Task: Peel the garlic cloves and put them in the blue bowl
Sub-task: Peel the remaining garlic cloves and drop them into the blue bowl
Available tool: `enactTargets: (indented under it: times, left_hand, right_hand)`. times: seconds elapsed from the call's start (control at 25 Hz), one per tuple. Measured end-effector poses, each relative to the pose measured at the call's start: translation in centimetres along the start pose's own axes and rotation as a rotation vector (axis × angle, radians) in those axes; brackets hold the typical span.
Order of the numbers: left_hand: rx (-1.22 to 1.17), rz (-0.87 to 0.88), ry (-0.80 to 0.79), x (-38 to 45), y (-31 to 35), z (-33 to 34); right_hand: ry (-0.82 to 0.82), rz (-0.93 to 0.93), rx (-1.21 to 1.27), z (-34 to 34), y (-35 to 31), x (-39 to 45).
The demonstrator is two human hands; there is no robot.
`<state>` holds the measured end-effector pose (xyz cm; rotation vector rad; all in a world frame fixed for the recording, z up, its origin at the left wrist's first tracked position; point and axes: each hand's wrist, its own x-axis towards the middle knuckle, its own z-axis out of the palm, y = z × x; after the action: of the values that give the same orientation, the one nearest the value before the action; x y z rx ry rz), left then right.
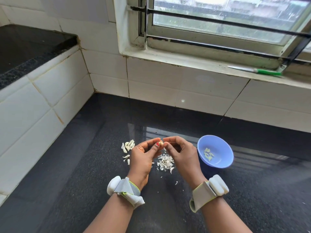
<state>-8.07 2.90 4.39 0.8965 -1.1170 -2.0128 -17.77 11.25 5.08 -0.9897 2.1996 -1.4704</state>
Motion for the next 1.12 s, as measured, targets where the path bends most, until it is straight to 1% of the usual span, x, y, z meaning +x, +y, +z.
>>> enactTargets:
  times: [0.12, 0.24, 0.32, 0.44, 0.52, 0.68, 0.84, 1.0, 1.12]
  left_hand:
    - [0.125, 0.045, 0.016, -0.11, -0.24, -0.10]
    - [0.455, 0.184, 0.034, 0.00, -0.37, -0.69]
    - [0.610, 0.259, 0.031, -0.02, -0.29, -0.95]
    - [0.731, 0.334, 0.035, -0.05, -0.18, -0.82]
    - [0.797, 0.375, 0.025, -0.08, -0.25, -0.58]
    - [0.863, 0.448, 0.016, -0.11, -0.62, -0.39]
    - [0.872, 0.472, 0.016, 0.15, -0.73, -0.50]
    - [0.860, 0.433, 0.019, 0.22, -0.83, -0.56]
    - [0.851, 0.407, 0.042, 0.22, -0.60, -0.53]
  right_hand:
    - [-0.035, 0.009, 0.032, 0.19, -0.50, -0.03]
    - [-0.007, 0.021, 0.022, 0.19, -0.33, -0.05]
    - [-0.015, 0.049, 0.056, 0.22, -0.20, -0.06]
    - [-0.006, 0.146, 0.180, 0.24, 0.07, -0.02]
    - [0.007, 0.178, 0.213, 0.21, 0.29, 0.01]
    - [0.002, 0.176, 0.206, 0.04, 0.22, -0.17]
    - [-0.021, 0.164, 0.198, -0.01, 0.16, -0.08]
    - [-0.039, 0.130, 0.124, -0.05, 0.33, 0.12]
    - [-0.071, 0.119, 0.121, 0.04, 0.18, 0.05]
